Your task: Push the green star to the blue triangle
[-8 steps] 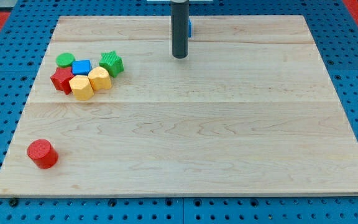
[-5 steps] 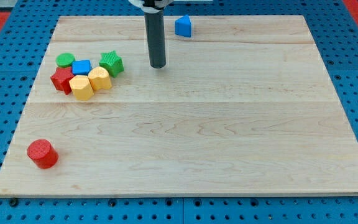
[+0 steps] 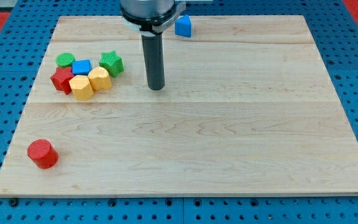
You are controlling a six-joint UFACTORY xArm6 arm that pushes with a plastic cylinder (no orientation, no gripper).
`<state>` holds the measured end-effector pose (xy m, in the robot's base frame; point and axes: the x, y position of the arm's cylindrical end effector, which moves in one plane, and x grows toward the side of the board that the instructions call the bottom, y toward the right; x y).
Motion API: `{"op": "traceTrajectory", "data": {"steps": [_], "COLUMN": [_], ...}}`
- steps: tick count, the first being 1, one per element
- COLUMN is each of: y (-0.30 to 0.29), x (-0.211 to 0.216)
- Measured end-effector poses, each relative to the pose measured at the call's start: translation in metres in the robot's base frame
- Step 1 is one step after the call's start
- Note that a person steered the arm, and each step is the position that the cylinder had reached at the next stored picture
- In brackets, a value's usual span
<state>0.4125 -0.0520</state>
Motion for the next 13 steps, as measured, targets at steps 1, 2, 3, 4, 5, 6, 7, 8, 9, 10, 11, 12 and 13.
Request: {"op": "traceTrajectory", "data": {"steps": [1,2,3,4,5,6,7,8,9,10,11,12,13], "y": [-0.018,-0.050,-0.062,-0.075,-0.104,-0.102,-0.080,-0.078,-0.106,-0.109,-0.089,-0.068,-0.107], "x": [0.003,-0.016,-0.028,-0.026,-0.032,-0.044,-0.077,-0.093,-0.076,-0.105,-0.124,-0.131,-0.143]}}
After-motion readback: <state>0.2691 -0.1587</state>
